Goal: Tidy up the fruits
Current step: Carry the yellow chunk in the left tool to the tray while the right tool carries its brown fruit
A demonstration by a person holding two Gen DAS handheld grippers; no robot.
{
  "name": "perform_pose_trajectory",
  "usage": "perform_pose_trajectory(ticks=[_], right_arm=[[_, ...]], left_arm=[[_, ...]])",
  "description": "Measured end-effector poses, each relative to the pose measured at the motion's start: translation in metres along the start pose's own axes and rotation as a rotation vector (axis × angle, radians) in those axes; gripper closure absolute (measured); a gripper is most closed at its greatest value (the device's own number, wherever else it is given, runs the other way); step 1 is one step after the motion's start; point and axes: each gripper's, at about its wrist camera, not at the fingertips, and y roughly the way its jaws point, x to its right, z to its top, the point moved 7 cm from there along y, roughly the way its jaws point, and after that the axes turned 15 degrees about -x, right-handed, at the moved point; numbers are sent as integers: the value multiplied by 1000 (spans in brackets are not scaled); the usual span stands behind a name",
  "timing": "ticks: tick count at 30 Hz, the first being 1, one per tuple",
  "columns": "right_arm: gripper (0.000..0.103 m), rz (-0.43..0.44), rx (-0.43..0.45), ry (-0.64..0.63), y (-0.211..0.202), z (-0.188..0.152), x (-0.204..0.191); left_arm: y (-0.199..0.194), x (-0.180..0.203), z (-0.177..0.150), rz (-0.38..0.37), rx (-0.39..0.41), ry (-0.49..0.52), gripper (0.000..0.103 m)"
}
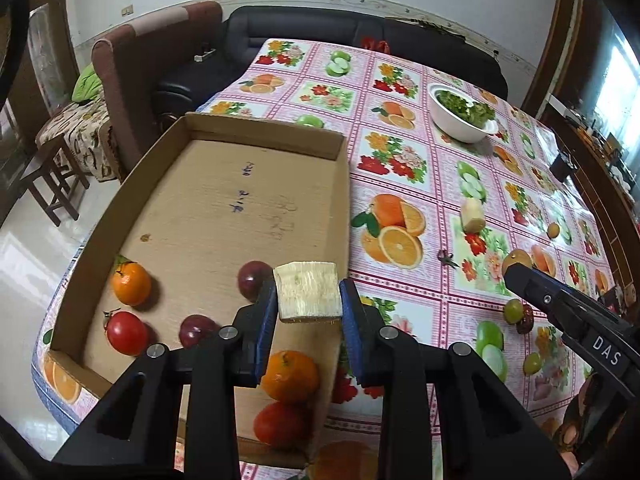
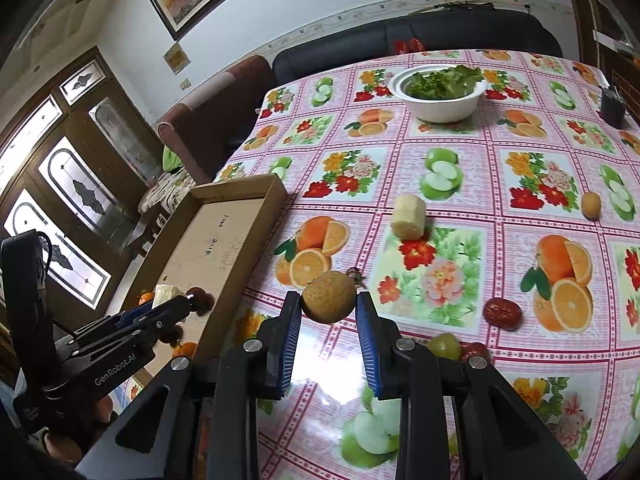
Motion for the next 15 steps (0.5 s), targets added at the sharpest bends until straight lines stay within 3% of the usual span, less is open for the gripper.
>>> perform_pose_trajectory(ticks=[15], right_arm=[[75,8,-31,-62,19,5,-35]], left_arm=[[8,-37,1,9,-16,-63,75]])
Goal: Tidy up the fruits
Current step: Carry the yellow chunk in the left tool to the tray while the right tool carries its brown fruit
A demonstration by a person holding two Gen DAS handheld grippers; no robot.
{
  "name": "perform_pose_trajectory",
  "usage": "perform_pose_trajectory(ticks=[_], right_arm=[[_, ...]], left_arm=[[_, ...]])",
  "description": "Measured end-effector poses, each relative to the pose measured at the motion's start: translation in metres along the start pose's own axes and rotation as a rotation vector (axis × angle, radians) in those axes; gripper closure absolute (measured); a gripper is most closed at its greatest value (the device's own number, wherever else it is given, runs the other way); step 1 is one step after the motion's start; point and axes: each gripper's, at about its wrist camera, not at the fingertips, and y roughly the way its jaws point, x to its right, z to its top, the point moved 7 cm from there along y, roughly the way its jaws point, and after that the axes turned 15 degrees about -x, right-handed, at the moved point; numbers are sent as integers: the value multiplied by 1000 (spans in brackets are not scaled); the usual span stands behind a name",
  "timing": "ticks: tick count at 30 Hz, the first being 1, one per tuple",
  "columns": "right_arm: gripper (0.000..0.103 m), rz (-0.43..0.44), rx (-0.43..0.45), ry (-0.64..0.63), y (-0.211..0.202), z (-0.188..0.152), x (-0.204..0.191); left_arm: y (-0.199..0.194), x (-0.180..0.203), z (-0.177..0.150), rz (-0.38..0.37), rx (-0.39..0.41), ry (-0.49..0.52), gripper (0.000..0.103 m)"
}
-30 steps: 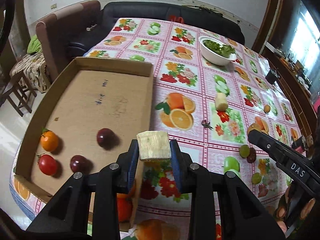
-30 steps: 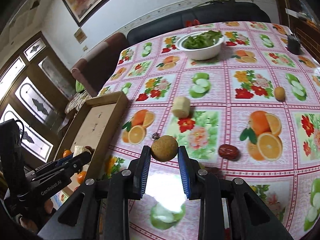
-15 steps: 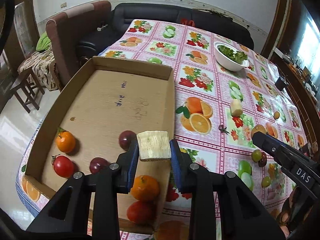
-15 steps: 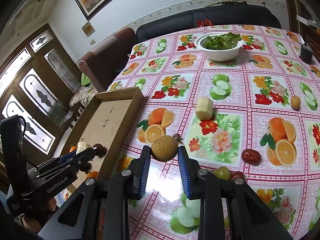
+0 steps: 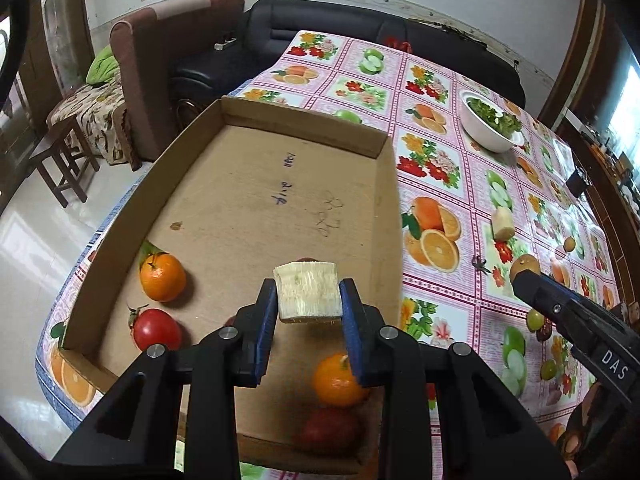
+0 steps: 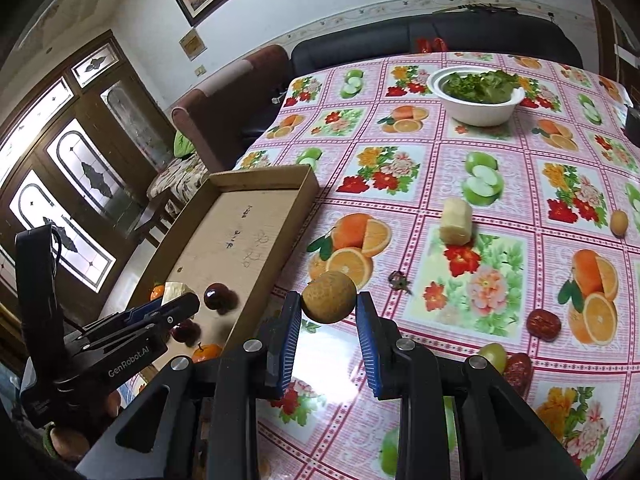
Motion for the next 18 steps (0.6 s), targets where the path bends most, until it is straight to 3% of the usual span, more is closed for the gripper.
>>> perform_pose_trajectory(ticks=[18], right_arm=[[75,30,-49,-106,31,15,-52]], left_arm=[[-1,-67,30,62,29,-112,75]])
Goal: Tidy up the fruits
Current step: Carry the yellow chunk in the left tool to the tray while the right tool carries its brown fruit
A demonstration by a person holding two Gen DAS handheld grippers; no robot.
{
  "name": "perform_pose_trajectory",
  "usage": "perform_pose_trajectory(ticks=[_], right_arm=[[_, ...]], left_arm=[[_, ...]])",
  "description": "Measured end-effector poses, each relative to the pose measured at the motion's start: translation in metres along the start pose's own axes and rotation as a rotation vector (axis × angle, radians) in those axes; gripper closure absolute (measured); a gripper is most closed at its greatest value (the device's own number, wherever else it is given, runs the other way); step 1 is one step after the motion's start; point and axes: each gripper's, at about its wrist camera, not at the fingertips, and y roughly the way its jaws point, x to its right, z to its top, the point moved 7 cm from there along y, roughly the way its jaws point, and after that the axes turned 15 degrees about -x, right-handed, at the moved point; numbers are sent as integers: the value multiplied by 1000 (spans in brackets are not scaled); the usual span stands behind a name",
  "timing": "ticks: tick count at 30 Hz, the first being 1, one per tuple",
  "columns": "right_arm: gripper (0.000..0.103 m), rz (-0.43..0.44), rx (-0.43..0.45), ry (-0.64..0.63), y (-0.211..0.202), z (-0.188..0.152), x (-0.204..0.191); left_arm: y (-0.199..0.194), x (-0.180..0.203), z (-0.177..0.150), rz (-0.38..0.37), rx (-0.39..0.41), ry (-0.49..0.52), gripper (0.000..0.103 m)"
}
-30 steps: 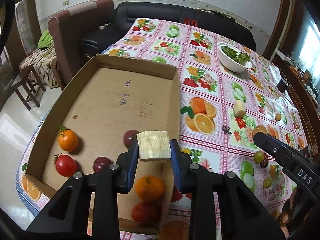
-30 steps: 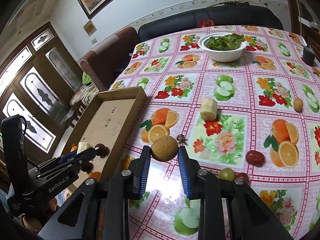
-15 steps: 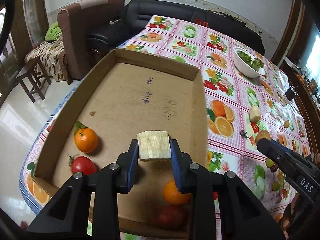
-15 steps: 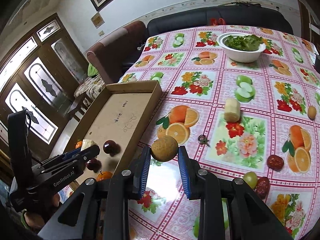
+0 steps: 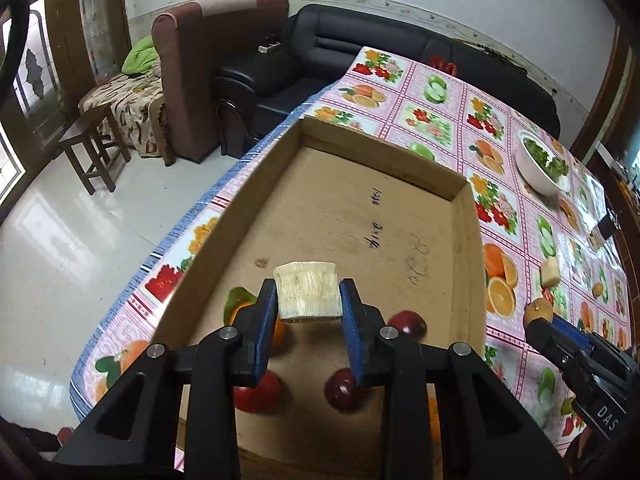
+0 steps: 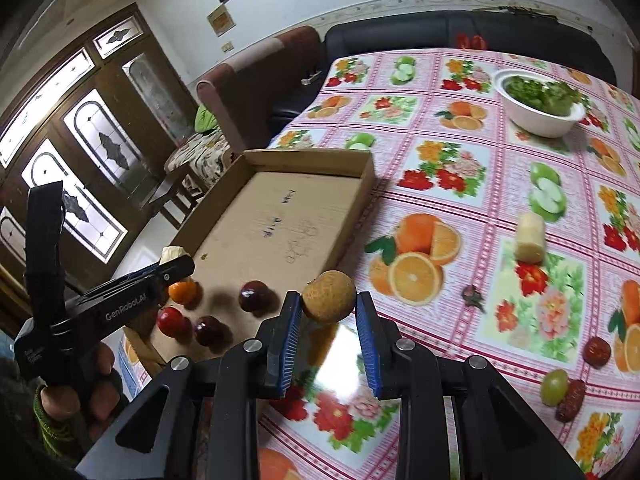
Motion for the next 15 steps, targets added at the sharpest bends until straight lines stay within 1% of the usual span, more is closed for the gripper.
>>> perform_pose_trajectory(ticks=[15], right_arm=[[75,19,-12,-55,17,24,-30]], left_arm=[[5,-7,21,35,4,-3,74]])
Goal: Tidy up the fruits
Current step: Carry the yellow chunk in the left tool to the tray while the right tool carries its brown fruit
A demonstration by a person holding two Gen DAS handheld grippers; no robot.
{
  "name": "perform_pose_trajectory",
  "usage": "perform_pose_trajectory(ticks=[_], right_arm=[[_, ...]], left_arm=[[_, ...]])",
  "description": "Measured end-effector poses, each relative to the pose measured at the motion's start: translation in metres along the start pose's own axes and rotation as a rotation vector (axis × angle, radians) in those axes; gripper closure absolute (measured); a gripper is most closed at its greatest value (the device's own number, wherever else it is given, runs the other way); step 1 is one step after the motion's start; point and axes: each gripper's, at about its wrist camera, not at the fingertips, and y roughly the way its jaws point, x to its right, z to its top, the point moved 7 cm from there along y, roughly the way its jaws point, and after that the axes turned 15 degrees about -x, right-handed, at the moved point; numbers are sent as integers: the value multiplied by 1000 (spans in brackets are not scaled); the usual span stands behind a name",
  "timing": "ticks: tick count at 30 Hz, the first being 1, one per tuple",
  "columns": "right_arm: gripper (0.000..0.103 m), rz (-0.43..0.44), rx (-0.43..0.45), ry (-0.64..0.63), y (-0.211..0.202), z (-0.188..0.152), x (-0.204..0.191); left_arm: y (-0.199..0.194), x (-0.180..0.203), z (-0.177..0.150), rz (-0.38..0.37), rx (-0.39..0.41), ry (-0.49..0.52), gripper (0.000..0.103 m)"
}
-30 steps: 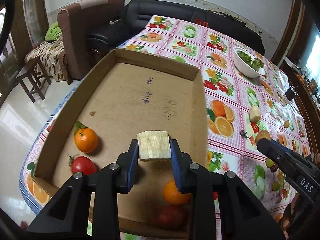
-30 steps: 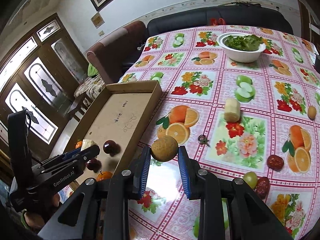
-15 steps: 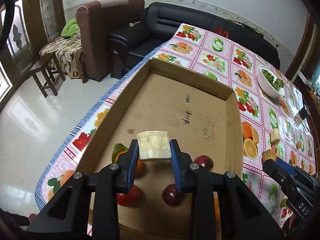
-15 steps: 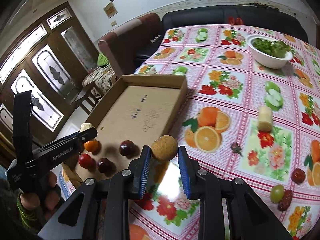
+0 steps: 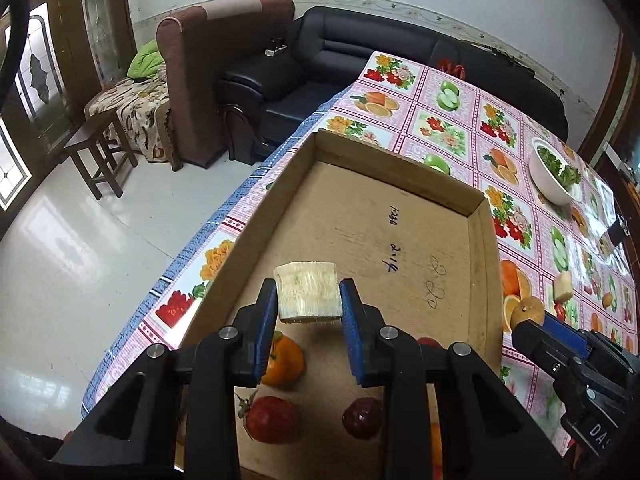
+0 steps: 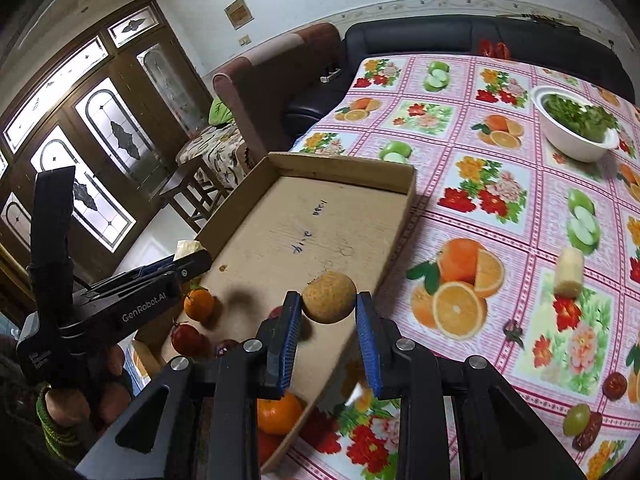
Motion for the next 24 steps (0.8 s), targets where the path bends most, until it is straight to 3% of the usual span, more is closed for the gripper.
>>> perform_pose_trajectory(ticks=[13,24], right_arm=[[75,-16,-35,-52,35,34,-21],[75,-43,-88,-48,67,36,-16]], left_arm=[[20,-1,20,28,-42,-1,74],[38,0,27,25,-90,-15,74]])
